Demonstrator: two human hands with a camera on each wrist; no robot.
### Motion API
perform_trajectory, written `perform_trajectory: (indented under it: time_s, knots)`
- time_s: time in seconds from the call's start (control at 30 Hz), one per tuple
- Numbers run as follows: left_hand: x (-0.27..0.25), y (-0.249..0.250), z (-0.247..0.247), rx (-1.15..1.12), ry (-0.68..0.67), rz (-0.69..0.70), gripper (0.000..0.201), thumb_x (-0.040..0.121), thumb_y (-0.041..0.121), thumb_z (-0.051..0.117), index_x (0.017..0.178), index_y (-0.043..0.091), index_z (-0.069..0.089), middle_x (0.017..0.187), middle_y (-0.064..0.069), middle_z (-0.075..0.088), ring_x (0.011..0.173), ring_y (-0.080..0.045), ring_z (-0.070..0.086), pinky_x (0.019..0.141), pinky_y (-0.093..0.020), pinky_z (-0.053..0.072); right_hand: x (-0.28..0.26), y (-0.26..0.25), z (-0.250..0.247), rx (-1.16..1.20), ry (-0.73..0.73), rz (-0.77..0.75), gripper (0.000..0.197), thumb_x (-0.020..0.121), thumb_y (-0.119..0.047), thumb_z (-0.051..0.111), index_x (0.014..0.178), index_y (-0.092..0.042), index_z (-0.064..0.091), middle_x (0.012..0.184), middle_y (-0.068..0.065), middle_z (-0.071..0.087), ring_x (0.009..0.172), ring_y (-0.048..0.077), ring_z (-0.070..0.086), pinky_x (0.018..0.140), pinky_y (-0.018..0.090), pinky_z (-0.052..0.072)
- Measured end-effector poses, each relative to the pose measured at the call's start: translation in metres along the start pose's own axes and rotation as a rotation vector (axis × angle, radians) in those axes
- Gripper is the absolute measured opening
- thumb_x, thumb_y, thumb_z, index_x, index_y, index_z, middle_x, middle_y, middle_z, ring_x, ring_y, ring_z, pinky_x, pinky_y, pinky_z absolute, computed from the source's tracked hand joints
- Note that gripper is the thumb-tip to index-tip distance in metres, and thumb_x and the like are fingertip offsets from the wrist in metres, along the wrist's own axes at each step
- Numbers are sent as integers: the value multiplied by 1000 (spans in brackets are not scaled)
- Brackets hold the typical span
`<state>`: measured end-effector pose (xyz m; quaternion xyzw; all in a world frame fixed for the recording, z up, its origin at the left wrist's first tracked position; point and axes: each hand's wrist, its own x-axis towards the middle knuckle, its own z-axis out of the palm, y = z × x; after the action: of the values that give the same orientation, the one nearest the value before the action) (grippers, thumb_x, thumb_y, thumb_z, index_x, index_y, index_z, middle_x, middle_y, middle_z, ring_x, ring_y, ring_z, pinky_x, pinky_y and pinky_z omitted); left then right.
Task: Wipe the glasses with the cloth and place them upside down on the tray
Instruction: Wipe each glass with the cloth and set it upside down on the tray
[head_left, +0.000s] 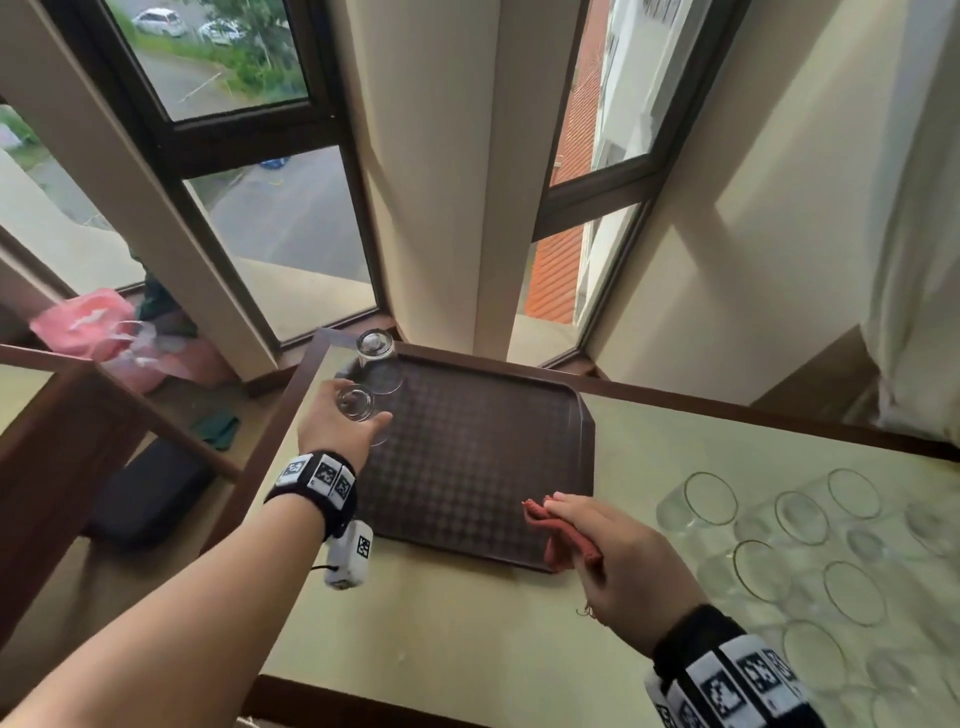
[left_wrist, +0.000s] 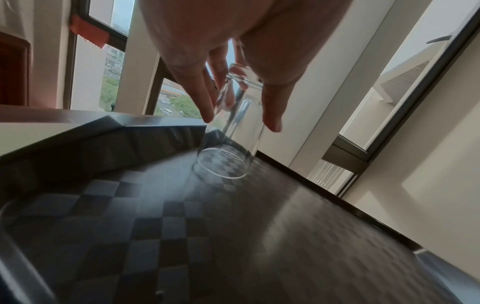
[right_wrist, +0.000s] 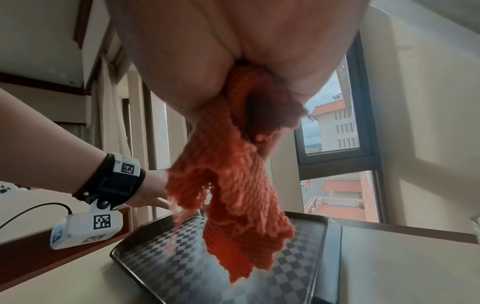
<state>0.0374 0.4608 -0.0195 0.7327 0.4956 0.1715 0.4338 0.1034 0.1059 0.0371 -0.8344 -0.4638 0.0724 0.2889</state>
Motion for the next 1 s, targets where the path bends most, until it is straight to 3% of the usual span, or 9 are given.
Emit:
perform_trajectory:
  time_s: [0.17, 0.37, 0.67, 0.77, 0.9, 1.0]
  knots:
    - [10, 4, 4, 1, 7, -6, 62, 78, 24, 95, 131, 21, 63, 111, 3, 65, 100, -18, 62, 91, -29, 43, 1, 3, -2, 62, 18, 70, 51, 89, -1, 74, 136, -20, 66, 122, -10, 72, 116, 6, 67, 106, 32, 54]
    - [17, 15, 11, 62, -3, 31, 63, 81, 22, 93, 136, 17, 62, 111, 4, 58, 100, -16, 54, 92, -28, 40, -3, 10, -6, 45, 54, 149, 58, 87, -1, 77, 139, -24, 64, 126, -11, 73, 115, 4, 67, 102, 31, 57]
    - [14, 24, 16, 77, 14, 25, 64, 84, 20, 90, 140, 18, 61, 116, 0, 59, 103, -19, 55, 95, -32, 44, -16, 12, -23, 107, 92, 214, 51, 92, -3, 71, 138, -23, 66, 123, -11, 73, 113, 3, 69, 101, 32, 58]
    - [11, 28, 17, 89, 19, 24, 69, 84, 21, 90, 145, 20, 58, 128, -7, 62, 115, -27, 61, 104, -39, 47, -25, 13, -30, 121, 95, 241, 48, 95, -6, 70, 138, -23, 65, 120, -11, 74, 110, 3, 70, 98, 32, 59]
    - [6, 30, 13, 127, 16, -59, 104, 75, 33, 98, 160, 25, 39, 154, -17, 46, 140, -40, 52, 116, -52, 45, -37, 10, -47, 219, 143, 242, 41, 99, -8, 67, 138, -21, 65, 110, -13, 75, 98, 3, 74, 85, 29, 63]
    - [-18, 39, 13, 115, 165, -129, 108, 72, 43, 99, 155, 16, 37, 155, -22, 39, 144, -42, 45, 115, -55, 46, -50, 8, -66, 219, 257, 240, 41, 98, -8, 71, 137, -22, 66, 115, -11, 75, 98, 2, 74, 85, 27, 63]
